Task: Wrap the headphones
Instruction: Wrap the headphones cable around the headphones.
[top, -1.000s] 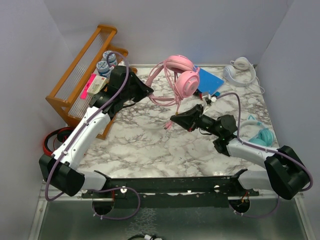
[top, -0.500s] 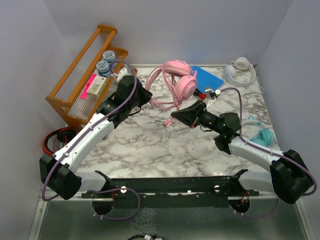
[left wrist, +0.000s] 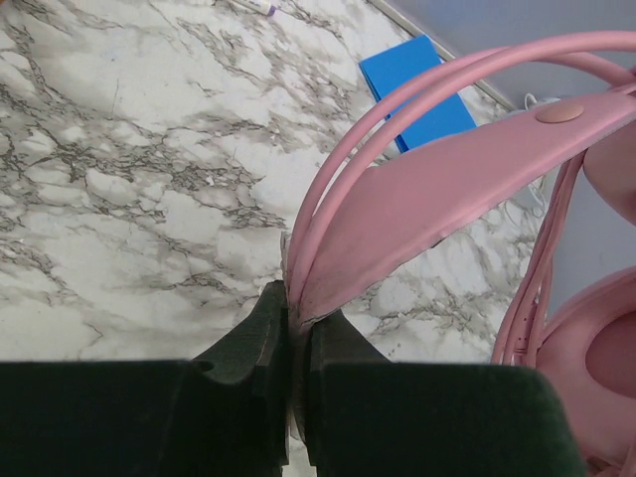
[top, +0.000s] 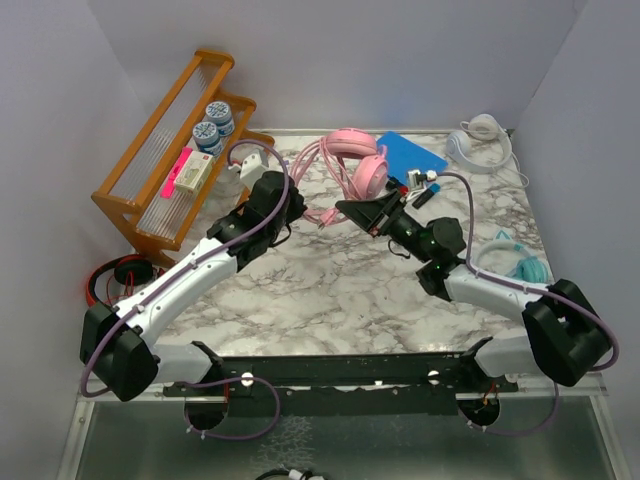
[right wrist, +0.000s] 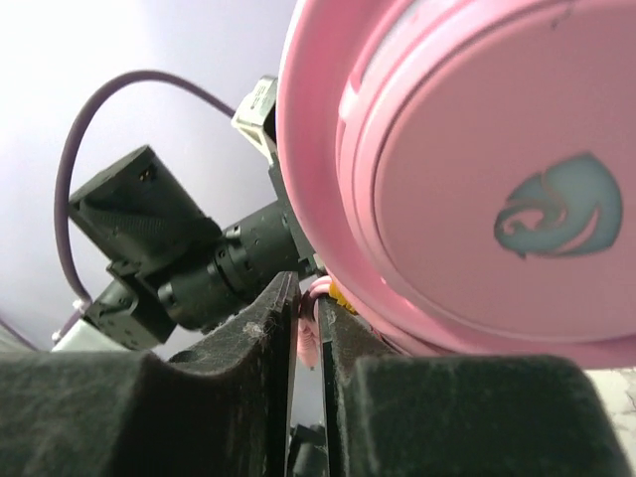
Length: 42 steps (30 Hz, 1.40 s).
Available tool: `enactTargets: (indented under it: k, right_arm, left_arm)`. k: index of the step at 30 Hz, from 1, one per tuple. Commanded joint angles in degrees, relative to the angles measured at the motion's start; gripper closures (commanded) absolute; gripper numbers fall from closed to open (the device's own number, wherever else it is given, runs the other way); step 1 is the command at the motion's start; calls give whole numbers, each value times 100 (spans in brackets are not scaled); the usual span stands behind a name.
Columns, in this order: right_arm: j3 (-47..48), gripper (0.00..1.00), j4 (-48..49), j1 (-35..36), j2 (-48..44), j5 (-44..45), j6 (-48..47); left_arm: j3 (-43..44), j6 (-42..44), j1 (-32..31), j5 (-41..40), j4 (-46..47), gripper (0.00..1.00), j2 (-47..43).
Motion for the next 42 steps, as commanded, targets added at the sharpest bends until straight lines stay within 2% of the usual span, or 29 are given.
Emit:
enactTargets:
  k: [1, 4, 6, 9, 18, 22, 29, 32, 37, 42]
  right_arm:
    - [313, 78, -42, 212, 50, 1206, 186]
    - [417, 77, -1083, 440, -118, 2257, 269]
    - [573, 72, -1903, 706, -256, 3038, 238]
    - [886, 70, -2918, 893, -329, 3719, 252]
    - [1274, 70, -4230, 968, -228, 4217, 531]
    - [1714, 70, -5215, 992, -122, 4253, 578]
    - [1698, 71, -5175, 1022, -129, 4022, 138]
    - [1687, 71, -4927, 1028, -216, 3791, -377]
    - [1336, 70, -3704, 1024, -497, 2575, -1698]
    - [1275, 66, -3576, 1022, -708, 1609, -2403]
  left_arm:
    - [17, -84, -345, -68, 531, 100, -161]
    - [-26, -90, -425, -107, 520, 100, -176]
    - [-46, -136, -453, -50, 488, 100, -180]
    - [-56, -237, -465, 88, 429, 100, -168]
    - [32, -358, -474, -27, 109, 100, -276]
    - [172, -369, -466, -80, -223, 100, -211]
    - [543, -324, -427, 402, -727, 100, 125]
    - [503, -313, -352, 541, -814, 100, 223]
    - [316, -260, -92, 682, -784, 100, 223]
    - [304, -30, -19, 600, -758, 100, 147]
